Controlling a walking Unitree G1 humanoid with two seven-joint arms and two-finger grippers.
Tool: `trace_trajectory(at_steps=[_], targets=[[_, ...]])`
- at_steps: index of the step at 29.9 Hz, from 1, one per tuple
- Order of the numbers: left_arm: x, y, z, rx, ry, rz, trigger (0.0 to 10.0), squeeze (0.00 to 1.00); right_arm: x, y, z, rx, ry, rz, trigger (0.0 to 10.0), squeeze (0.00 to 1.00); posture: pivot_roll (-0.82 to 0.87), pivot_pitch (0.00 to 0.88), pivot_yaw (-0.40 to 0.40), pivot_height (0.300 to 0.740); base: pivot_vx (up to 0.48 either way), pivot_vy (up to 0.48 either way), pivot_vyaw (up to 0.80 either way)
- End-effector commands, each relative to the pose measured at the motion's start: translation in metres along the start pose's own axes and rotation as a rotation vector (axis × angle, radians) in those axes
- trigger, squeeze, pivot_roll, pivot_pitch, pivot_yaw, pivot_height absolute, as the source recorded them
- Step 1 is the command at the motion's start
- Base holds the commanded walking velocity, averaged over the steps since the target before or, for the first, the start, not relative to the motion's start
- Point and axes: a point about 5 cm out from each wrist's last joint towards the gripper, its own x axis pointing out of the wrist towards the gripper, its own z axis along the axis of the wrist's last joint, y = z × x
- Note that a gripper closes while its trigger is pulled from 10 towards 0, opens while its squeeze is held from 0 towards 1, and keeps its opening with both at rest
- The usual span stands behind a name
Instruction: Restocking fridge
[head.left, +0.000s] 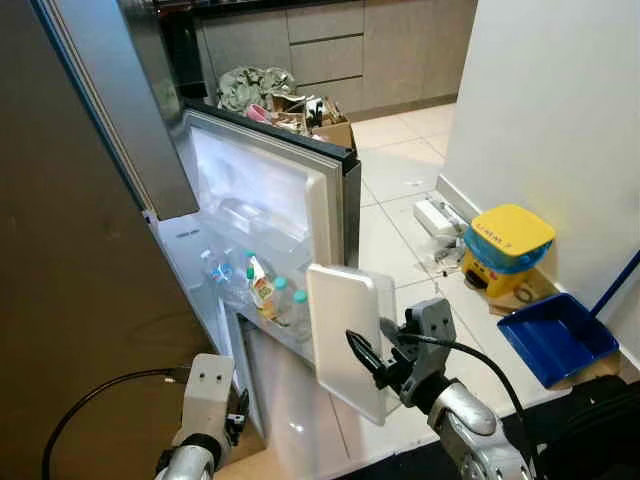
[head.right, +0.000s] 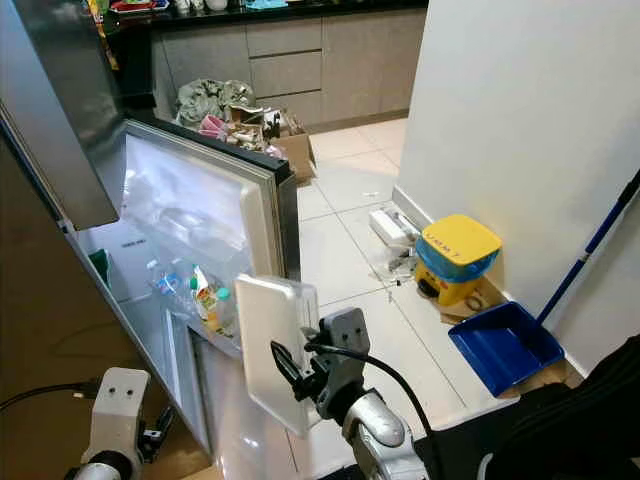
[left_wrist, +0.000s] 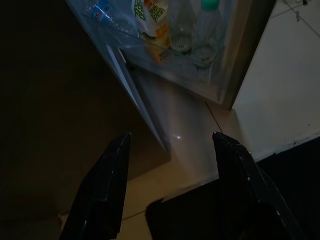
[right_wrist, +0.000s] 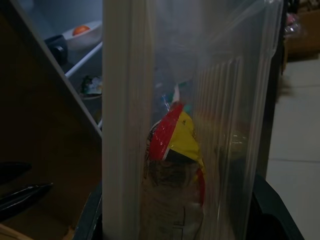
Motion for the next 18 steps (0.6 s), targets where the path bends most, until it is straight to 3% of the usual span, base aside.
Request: trace_trajectory(at_steps=[1, 6, 18], targets=[[-0.0007, 0.0, -0.006, -0.007, 0.018, 0.015, 10.0, 0.0, 0.0012, 0.0054, 0.0077, -0.011, -0.031, 0.012, 10.0, 0.0, -0.06, 0.12, 0.041, 0.736, 0.0, 0.0, 0.0], [-0.0004, -0.0005, -0.0064, -0.008, 0.019, 0.016, 10.0, 0.0, 0.002, 0.0061, 0.0069, -0.013, -0.033, -0.001, 10.0, 0.0, -0.06, 0.12, 0.042, 0.736, 0.0, 0.0, 0.0], [0.0008, -0.0017, -0.006, -0.003, 0.017, 0.018, 10.0, 0.0, 0.0017, 0.002, 0.0071, -0.012, -0.033, -0.043, 10.0, 0.0, -0.06, 0.121, 0.045, 0.736, 0.0, 0.0, 0.76]])
